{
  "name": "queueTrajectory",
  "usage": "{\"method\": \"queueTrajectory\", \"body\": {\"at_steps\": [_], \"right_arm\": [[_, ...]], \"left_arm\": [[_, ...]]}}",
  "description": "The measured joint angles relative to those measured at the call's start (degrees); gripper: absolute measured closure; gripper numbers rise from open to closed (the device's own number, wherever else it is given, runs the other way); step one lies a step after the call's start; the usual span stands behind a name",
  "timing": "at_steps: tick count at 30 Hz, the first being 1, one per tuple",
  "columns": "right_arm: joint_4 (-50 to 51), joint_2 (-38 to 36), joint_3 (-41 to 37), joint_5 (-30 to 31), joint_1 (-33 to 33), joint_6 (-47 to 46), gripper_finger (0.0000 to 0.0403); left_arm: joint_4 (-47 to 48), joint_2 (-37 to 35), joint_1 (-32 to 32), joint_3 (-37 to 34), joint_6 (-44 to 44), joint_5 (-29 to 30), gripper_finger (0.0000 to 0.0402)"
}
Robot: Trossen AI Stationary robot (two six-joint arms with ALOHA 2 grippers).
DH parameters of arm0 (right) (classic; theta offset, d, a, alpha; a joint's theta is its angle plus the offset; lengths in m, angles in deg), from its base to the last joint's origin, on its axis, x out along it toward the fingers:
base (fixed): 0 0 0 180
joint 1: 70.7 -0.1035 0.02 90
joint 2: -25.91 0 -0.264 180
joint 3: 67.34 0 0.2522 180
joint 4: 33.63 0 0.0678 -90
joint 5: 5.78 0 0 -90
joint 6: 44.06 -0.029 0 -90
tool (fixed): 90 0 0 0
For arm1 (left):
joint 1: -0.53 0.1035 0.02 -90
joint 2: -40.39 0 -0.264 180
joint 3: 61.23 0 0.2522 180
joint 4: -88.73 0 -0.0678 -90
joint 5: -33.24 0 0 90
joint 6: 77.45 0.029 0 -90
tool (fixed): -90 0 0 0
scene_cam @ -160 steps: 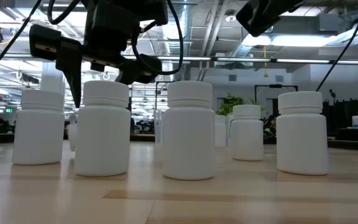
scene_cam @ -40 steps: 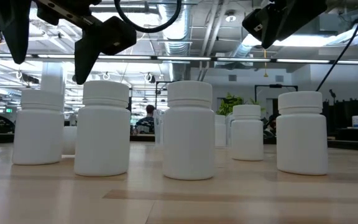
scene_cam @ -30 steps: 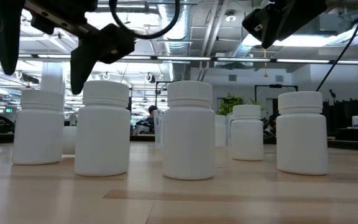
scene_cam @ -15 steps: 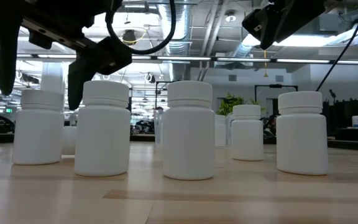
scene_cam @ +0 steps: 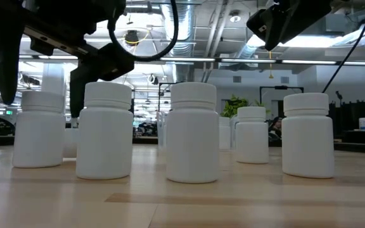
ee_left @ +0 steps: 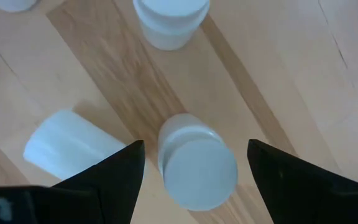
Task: Pick and place pill bottles into a basket
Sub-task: Put the white medicine bottle into the transparent bin
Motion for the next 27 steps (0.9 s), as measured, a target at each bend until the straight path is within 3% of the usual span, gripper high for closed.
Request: {"method": "queueTrajectory", "body": {"at_steps": [20, 27], "right_arm": [[-0.2, 0.0, 0.0, 0.0, 0.0, 0.0, 0.0276], [-0.2, 0.0, 0.0, 0.0, 0.0, 0.0, 0.0276]], "left_arm": [[-1.5, 0.0, 0.7, -1.4, -0.4, -0.8, 0.0130], [-1.4, 0.0, 0.7, -1.4, -0.7, -0.8, 0.0179]]}}
